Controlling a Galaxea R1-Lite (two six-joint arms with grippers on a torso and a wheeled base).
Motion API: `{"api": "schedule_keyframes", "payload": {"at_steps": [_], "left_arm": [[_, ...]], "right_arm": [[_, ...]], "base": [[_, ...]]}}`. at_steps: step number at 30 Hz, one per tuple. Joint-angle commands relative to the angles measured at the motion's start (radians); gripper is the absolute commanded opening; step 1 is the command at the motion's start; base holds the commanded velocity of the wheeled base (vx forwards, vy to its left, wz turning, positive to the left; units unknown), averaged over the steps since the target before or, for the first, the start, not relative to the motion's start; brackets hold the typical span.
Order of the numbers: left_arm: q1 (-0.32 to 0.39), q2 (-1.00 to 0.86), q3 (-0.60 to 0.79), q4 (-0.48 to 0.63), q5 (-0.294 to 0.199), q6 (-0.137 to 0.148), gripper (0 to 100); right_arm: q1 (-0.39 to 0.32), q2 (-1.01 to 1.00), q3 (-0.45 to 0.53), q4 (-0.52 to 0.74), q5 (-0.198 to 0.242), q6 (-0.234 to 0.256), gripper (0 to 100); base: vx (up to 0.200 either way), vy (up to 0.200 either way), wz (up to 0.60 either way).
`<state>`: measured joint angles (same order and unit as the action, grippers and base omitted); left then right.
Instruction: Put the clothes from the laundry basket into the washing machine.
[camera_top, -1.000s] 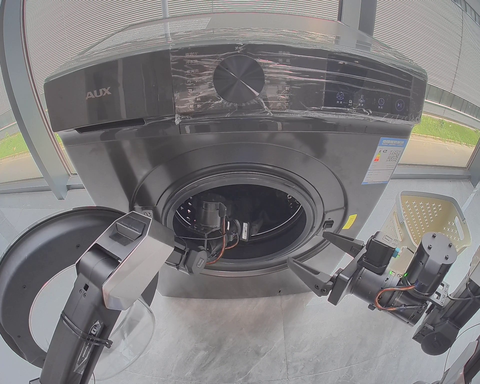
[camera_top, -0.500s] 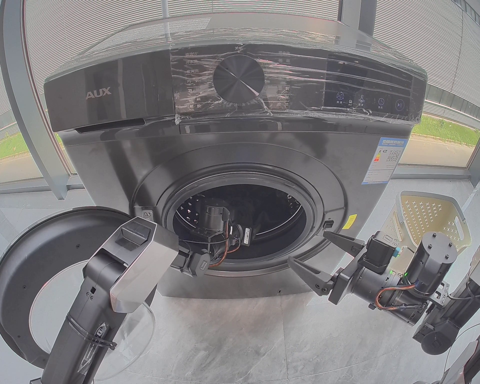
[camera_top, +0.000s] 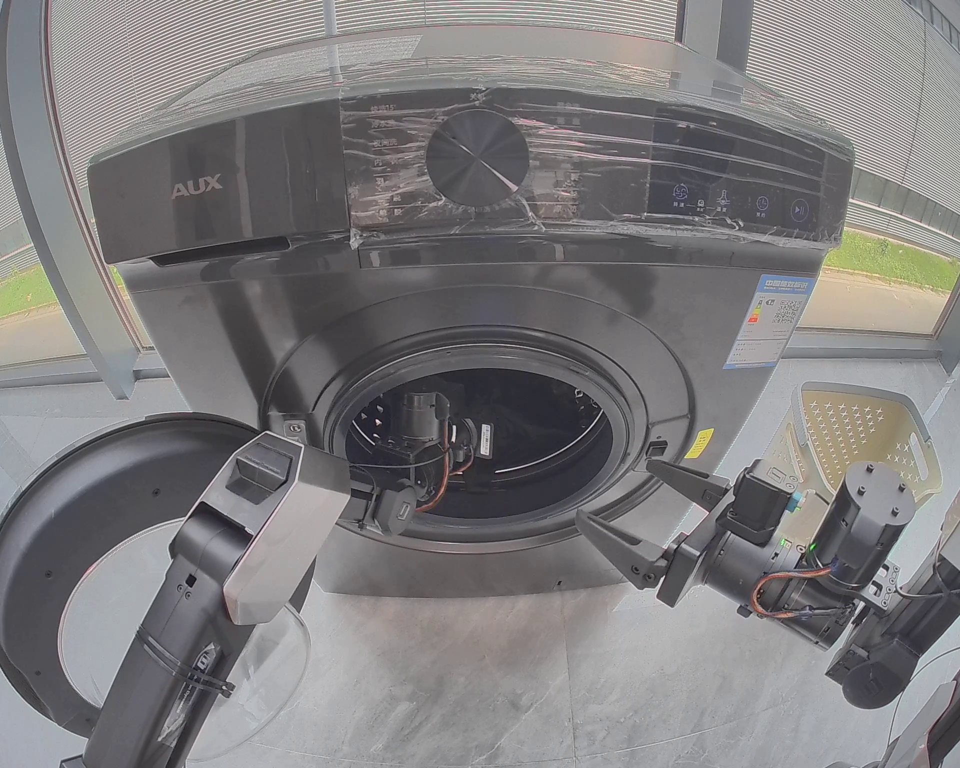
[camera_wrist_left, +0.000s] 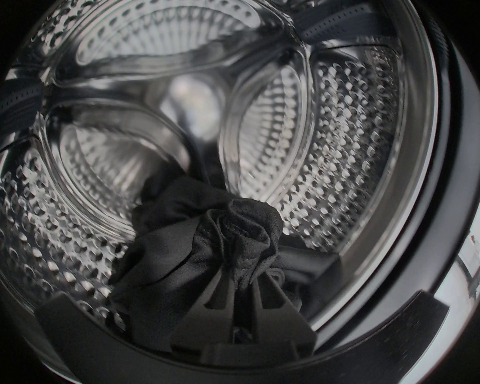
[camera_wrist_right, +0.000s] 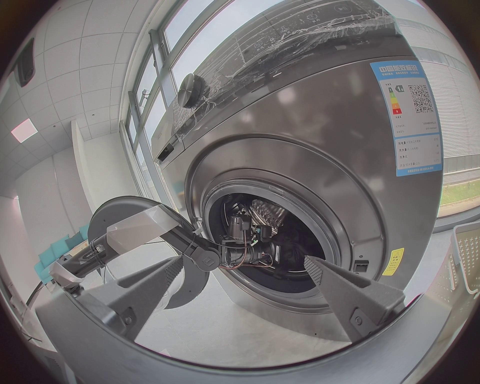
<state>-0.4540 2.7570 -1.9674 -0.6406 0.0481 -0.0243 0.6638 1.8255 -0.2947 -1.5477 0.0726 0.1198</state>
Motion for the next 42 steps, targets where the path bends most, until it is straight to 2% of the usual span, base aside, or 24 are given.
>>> {"api": "schedule_keyframes", "payload": {"at_steps": [1,18,26,27,42], "left_arm": [[0.02,0.021,-0.033,-0.008,0.01,-0.002,0],[0.057,0.029,-0.033,-0.017,0.015,-0.002,0],[0.048,0.046,-0.033,-0.016,0.015,0.001,0],[0.046,0.049,-0.033,-0.016,0.015,0.004,100],[0.029,0.049,-0.033,-0.013,0.015,-0.003,100]], "right_arm": [[0.0,-0.002,-0.004,0.0,0.001,0.0,100],[0.0,0.005,-0.009,0.0,0.007,0.001,100],[0.0,0.003,-0.009,0.0,0.007,0.001,100],[0.002,0.005,-0.009,0.0,0.007,0.003,100],[0.005,0.006,-0.009,0.0,0.007,0.003,100]], "base": [[0.0,0.0,0.0],[0.0,0.0,0.0],[0.0,0.0,0.0],[0.0,0.0,0.0],[0.0,0.0,0.0]]}}
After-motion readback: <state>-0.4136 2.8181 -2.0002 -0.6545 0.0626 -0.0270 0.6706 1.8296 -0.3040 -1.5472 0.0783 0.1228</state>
